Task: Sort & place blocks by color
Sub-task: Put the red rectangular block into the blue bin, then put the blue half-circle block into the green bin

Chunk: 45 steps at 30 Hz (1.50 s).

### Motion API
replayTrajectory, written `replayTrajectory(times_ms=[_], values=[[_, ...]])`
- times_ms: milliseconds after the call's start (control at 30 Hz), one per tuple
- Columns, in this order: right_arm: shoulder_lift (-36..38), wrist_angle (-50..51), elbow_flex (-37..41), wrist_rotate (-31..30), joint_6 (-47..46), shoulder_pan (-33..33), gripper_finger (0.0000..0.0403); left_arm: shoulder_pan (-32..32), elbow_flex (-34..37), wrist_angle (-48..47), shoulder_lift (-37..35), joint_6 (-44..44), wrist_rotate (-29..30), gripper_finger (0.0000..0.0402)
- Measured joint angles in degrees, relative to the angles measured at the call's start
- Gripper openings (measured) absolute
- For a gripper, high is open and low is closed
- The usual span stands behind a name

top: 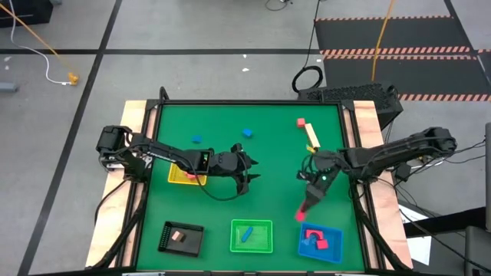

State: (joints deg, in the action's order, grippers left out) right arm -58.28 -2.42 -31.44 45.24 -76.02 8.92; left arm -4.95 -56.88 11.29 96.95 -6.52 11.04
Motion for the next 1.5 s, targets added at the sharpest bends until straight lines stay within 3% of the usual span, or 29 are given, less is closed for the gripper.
replayTrajectory(times_ms=[133,367,500,933,1233,1367,1500], values=[[0.4,5.1,0.0,0.0,-3.0,6.4,0.006,0.0,0.0,-1.7,0.0,0.0,0.0,0.0224],[-0.4,5.8,0.0,-1.7,-9.1,16.1,0.0044,0.0,0.0,-6.6,0.0,-1.4,0.1,0.0225],[-0.7,5.9,0.0,-7.6,-12.0,18.4,0.0064,0.1,0.0,-7.1,0.0,-2.2,0.1,0.0225],[-4.5,5.9,0.0,-11.1,-13.2,22.7,0.0088,0.7,0.0,-7.3,0.0,-4.2,3.3,0.0225],[-4.5,3.5,0.0,-12.5,-13.3,23.1,0.0176,4.0,0.0,-10.1,0.0,-10.1,7.1,0.0225],[-4.2,3.1,0.0,-12.3,-13.3,23.1,0.0211,6.7,0.0,-19.1,-0.2,-12.5,7.1,0.0225],[-3.5,0.9,0.0,-12.3,-15.8,23.0,0.022,10.6,0.0,-28.4,-0.6,-14.8,7.0,0.0225]])
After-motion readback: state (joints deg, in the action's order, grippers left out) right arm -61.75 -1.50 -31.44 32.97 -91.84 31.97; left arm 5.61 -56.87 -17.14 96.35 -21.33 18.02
